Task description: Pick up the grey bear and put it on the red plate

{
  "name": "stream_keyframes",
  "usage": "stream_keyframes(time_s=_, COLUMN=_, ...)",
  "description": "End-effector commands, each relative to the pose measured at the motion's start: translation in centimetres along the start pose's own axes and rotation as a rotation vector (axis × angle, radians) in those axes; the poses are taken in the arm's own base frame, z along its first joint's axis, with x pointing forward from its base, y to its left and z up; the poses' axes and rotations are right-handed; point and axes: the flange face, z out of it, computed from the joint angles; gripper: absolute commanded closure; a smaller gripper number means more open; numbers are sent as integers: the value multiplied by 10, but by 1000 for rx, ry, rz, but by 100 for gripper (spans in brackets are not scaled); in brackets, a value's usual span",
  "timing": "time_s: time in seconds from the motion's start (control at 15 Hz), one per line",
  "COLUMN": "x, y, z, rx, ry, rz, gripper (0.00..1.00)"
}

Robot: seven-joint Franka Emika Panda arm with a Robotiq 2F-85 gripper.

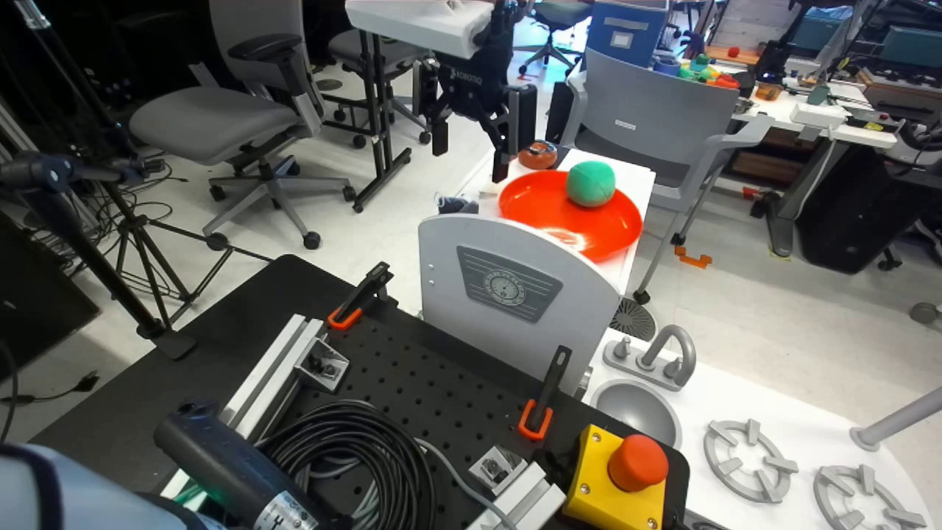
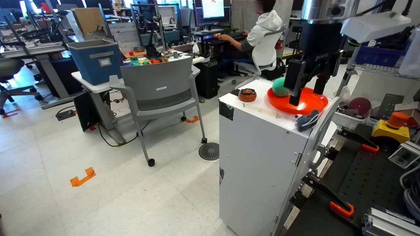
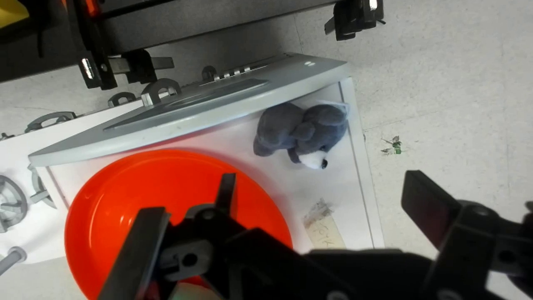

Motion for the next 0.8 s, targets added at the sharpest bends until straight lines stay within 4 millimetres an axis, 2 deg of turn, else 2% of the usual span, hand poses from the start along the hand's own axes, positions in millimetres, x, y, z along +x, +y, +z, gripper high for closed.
stream_keyframes(time_s=0.0, x=0, y=-4, z=4, rx=-2, ry=-15, rz=-28, gripper=0)
stream_keyframes(time_s=0.73, x=-4, y=-10, z=22, rx=-31, ry=-71, rz=-85, gripper=0)
